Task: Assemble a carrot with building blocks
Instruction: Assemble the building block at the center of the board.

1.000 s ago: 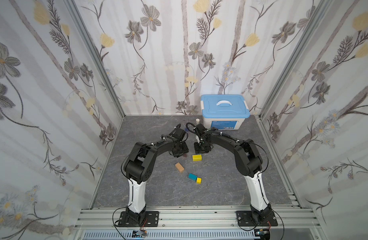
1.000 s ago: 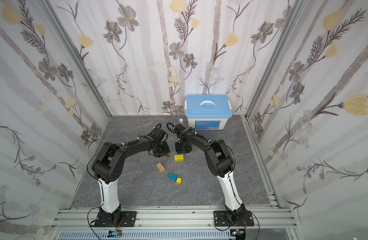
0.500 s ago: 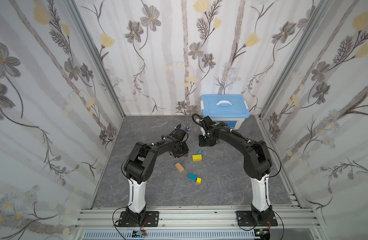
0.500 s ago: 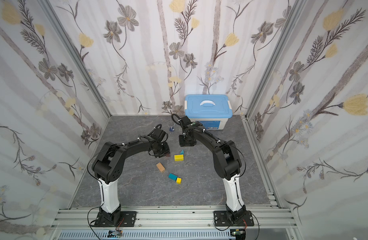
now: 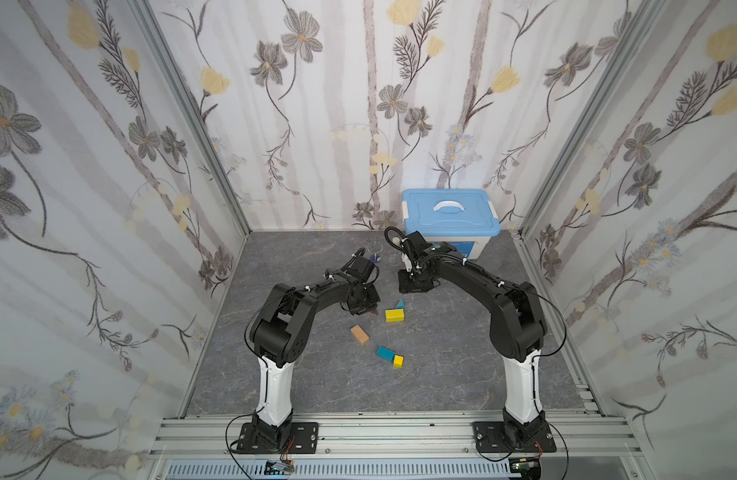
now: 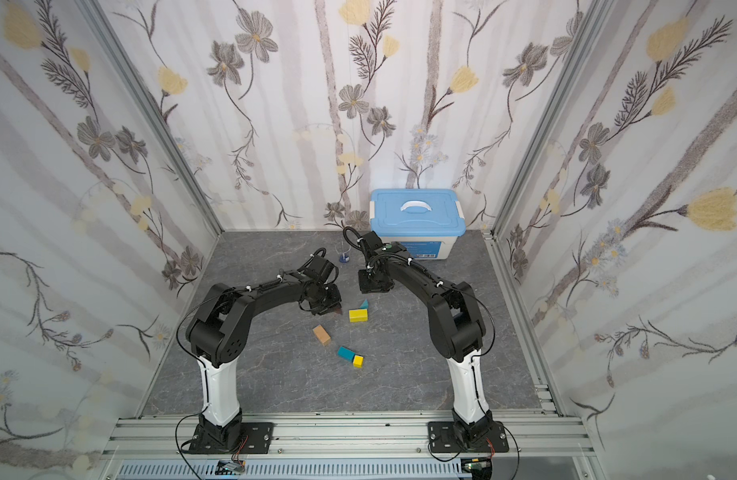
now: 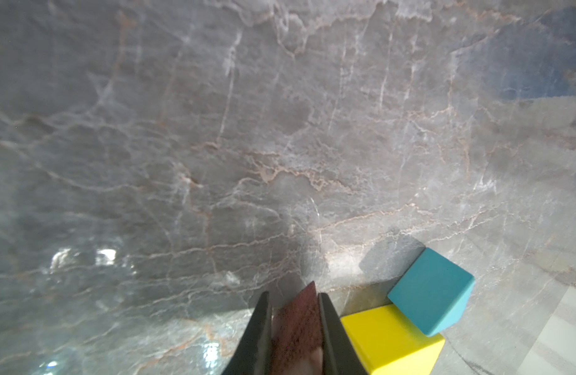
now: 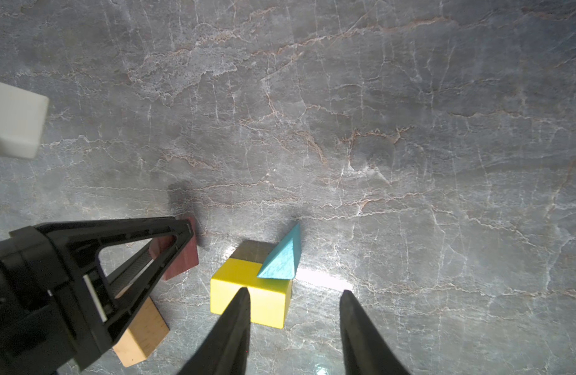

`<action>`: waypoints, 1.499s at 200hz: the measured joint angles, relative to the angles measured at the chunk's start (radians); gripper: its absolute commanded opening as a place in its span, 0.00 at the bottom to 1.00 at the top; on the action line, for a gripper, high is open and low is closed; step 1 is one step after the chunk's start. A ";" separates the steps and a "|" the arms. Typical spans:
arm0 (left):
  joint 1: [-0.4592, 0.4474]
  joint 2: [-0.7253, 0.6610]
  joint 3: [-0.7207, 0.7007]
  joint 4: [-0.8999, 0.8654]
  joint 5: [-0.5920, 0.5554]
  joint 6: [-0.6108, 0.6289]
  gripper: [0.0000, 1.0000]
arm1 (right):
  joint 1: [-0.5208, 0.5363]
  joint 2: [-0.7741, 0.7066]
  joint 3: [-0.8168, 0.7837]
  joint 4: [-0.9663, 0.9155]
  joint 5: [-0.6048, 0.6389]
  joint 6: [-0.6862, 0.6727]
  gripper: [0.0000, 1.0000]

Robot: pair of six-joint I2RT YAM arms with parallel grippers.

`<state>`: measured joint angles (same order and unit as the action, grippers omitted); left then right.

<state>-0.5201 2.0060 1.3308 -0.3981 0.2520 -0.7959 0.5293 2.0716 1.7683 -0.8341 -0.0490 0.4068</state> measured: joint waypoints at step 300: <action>-0.079 0.156 0.292 -0.182 -0.039 -0.042 0.31 | -0.016 -0.040 -0.051 -0.001 0.023 -0.014 0.44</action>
<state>-0.5987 2.1620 1.6230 -0.5797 0.2131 -0.8379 0.5133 2.0312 1.7172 -0.8352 -0.0261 0.3923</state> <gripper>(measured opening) 0.316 0.437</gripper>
